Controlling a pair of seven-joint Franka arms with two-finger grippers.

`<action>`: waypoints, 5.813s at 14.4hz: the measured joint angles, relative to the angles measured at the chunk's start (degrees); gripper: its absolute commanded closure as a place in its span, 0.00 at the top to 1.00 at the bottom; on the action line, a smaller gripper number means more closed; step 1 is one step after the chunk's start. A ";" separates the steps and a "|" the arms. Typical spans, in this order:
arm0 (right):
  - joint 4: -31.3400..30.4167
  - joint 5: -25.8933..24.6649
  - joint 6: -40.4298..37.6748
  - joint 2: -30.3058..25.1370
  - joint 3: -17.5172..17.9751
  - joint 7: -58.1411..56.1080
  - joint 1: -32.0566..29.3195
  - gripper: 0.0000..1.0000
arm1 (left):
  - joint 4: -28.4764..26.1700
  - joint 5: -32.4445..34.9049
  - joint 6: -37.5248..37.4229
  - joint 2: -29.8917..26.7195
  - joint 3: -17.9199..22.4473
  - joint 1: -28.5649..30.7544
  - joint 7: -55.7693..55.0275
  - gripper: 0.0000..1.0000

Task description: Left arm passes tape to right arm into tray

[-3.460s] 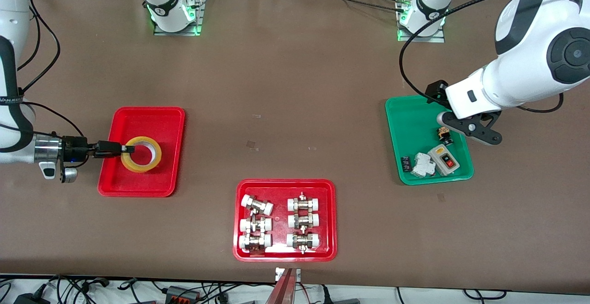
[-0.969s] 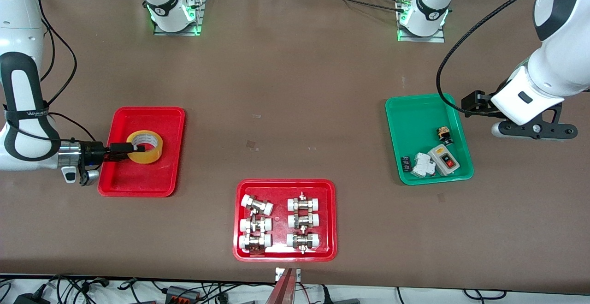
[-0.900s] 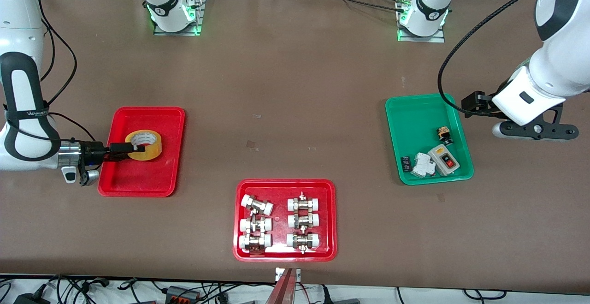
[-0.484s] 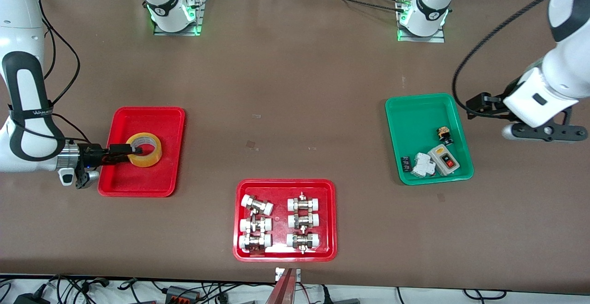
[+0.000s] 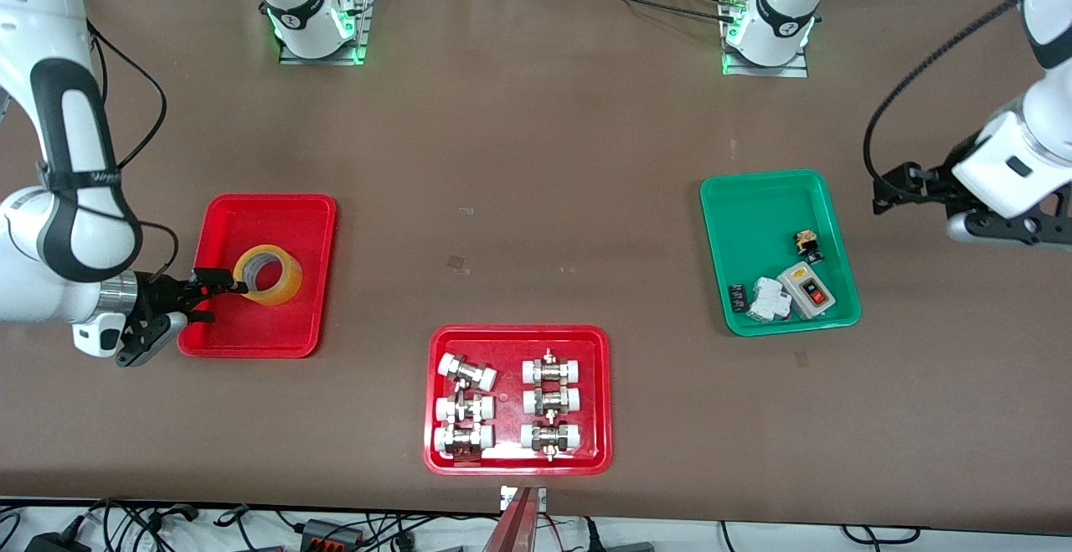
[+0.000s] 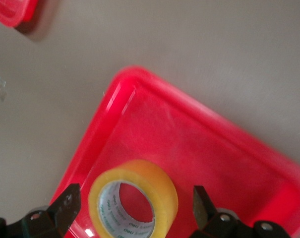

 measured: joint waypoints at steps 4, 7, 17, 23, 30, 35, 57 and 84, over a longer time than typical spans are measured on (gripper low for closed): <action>4.38 -6.13 -4.89 -4.88 0.03 16.24 3.23 1.00 | -2.78 -0.13 0.94 -2.28 0.49 -0.90 0.00 1.00; 5.04 -9.98 -10.73 -6.83 0.03 29.32 5.19 1.00 | -3.30 -0.31 2.07 -2.00 0.65 -0.96 0.00 1.00; 13.58 -16.94 -25.57 -16.48 -0.76 42.31 8.26 1.00 | -2.60 -3.30 4.47 -3.39 0.66 -1.69 0.01 1.00; 12.07 -17.01 -20.32 -20.17 -1.00 47.22 8.24 1.00 | -2.60 -4.10 4.05 -3.43 0.59 -1.68 0.01 1.00; 2.90 -17.16 -17.33 -26.52 -2.76 47.19 7.99 1.00 | -2.60 -5.10 3.45 -3.43 0.75 -0.95 0.03 1.00; -7.08 -17.16 -17.16 -33.42 -2.73 46.91 8.00 1.00 | -2.65 -5.10 3.43 -3.38 0.99 -0.87 0.06 1.00; -10.89 -17.10 -13.27 -35.10 -2.42 43.48 8.07 1.00 | -2.59 -5.10 0.06 -3.49 1.19 -0.77 0.22 1.00; -11.07 -15.82 -14.95 -36.35 -2.28 43.48 5.53 1.00 | -2.59 -5.10 1.51 -3.49 0.78 -1.32 0.27 1.00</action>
